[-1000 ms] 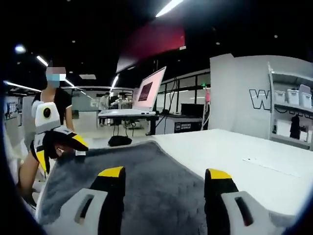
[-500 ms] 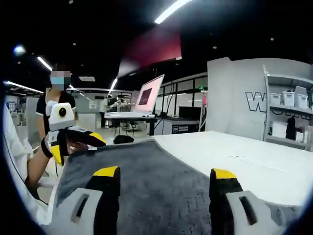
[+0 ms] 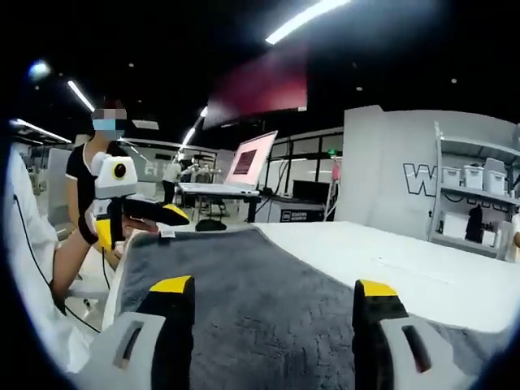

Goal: Open the folded towel by lifting each exposed corner and separating the folded layers until the towel lies flat within the target outline without major curled edges

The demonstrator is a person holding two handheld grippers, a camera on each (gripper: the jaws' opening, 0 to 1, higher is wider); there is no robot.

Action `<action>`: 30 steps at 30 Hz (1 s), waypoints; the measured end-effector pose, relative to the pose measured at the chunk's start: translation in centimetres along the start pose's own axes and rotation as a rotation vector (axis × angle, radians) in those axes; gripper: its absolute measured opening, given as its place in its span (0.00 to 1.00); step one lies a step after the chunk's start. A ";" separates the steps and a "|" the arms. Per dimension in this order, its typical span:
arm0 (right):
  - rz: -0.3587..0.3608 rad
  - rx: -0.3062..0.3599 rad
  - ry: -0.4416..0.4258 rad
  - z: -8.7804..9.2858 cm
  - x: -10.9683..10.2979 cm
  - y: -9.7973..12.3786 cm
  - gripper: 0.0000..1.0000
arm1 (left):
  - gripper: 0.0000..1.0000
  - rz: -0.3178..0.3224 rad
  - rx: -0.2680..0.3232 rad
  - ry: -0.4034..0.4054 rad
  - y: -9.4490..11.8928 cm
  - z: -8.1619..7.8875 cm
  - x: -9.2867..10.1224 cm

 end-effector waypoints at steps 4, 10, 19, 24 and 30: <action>0.030 0.004 -0.013 0.3 0.6 1.4 0.78 | 0.68 0.001 0.001 -0.003 0.1 0.1 0.4; 0.063 0.031 -0.038 0.7 1.1 3.7 0.79 | 0.69 0.013 -0.006 0.008 0.1 0.2 0.8; 0.084 0.056 -0.036 0.7 1.3 6.5 0.81 | 0.71 0.010 -0.005 0.004 0.0 0.3 1.3; 0.122 0.034 -0.015 1.4 1.5 7.1 0.80 | 0.71 0.009 -0.021 -0.001 0.0 0.7 1.5; 0.134 0.027 -0.010 1.8 1.4 7.2 0.80 | 0.72 -0.014 -0.053 -0.004 0.3 1.5 1.1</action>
Point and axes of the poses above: the point that each gripper's makers call its tool centre point, and the gripper's own axes: y roughly backward along the fingers, x roughly to its right, z roughly out of its underside, the point moved 1 cm from there along y, roughly backward along the fingers, and after that the axes turned 7 degrees about z, right-handed, at the moved point
